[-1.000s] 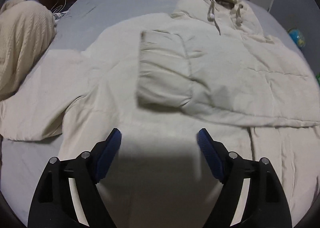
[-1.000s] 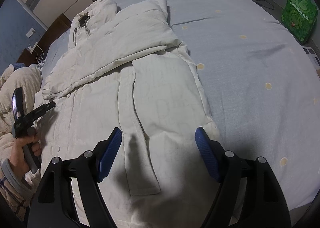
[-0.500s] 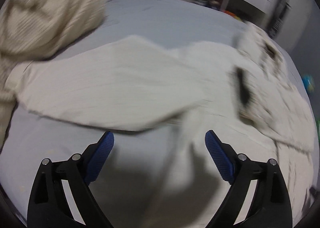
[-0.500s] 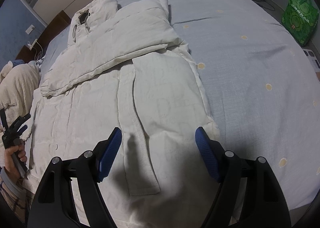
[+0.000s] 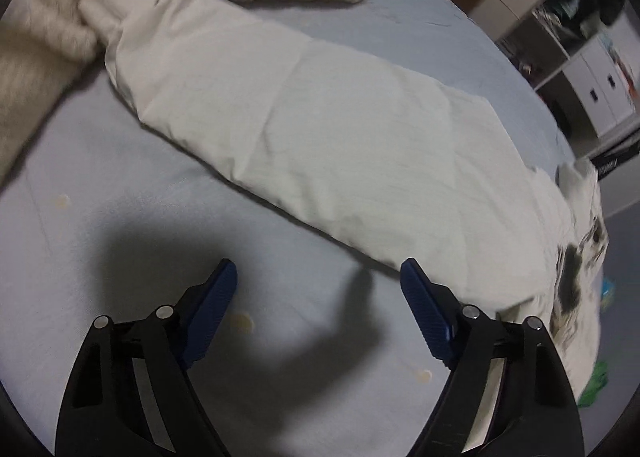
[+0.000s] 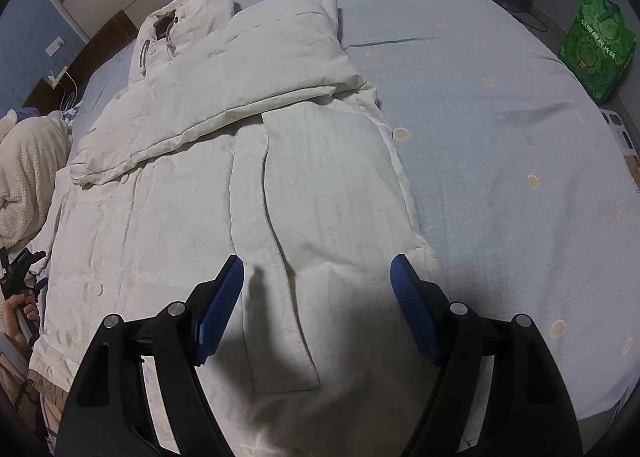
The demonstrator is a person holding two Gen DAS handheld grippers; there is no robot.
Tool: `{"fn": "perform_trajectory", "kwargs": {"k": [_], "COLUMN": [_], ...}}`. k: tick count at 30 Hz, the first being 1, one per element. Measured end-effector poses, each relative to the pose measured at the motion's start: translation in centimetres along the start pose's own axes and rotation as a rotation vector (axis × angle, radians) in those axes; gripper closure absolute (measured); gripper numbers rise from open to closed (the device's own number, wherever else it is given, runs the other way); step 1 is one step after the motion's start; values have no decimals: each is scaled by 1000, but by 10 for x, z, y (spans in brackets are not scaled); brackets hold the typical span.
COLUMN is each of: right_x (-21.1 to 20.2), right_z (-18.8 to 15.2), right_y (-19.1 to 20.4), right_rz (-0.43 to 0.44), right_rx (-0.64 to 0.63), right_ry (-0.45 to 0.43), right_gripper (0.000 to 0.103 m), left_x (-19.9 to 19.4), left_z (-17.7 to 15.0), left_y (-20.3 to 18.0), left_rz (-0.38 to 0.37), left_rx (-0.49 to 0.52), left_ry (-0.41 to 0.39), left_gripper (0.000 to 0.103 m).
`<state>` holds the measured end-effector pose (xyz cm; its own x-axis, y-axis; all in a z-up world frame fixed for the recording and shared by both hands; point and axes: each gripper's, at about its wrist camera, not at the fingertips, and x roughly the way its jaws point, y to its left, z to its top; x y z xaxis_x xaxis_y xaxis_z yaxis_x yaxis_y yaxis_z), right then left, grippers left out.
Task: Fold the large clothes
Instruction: 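Grasp the jacket side edge with the left gripper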
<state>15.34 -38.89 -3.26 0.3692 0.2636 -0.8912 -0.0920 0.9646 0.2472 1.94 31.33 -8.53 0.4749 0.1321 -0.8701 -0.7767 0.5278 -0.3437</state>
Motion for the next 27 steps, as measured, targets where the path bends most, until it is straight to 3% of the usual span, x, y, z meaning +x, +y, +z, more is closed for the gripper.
{"fn": "perform_trajectory", "kwargs": {"k": [9,13,16,18,19,20,23,27], "right_x": [5,8,10,11,12,12,12,11], "right_z": [1,1,2,3,3,3,3,3], "right_y": [4,5,6,6,6,7,7,7], "right_rz": [-30,-42,-47,-48,-48,-48,-47,-41], "right_rx": [-15,-20,-22,-22,-21,-20,-17,-14], "right_ry": [19,27,32,35,37,38,39,36], "right_gripper": [31,31,31,31,31,31,31,31], "left_x": [7,16,18,18,17,16,0,-23], "left_z": [32,47,56,61,63,66,67,70], "left_y": [16,16,18,22,25,27,25,10], "left_rz": [-82,-92,-97,-99,-100,-109,-159,-199], "left_rx": [-80,-103,-113,-115,-119,-124,-113,-84], "left_ry": [-27,-25,-27,-26,-31,-38,-96,-154], "left_gripper": [21,28,41,61,78,83,92,94]}}
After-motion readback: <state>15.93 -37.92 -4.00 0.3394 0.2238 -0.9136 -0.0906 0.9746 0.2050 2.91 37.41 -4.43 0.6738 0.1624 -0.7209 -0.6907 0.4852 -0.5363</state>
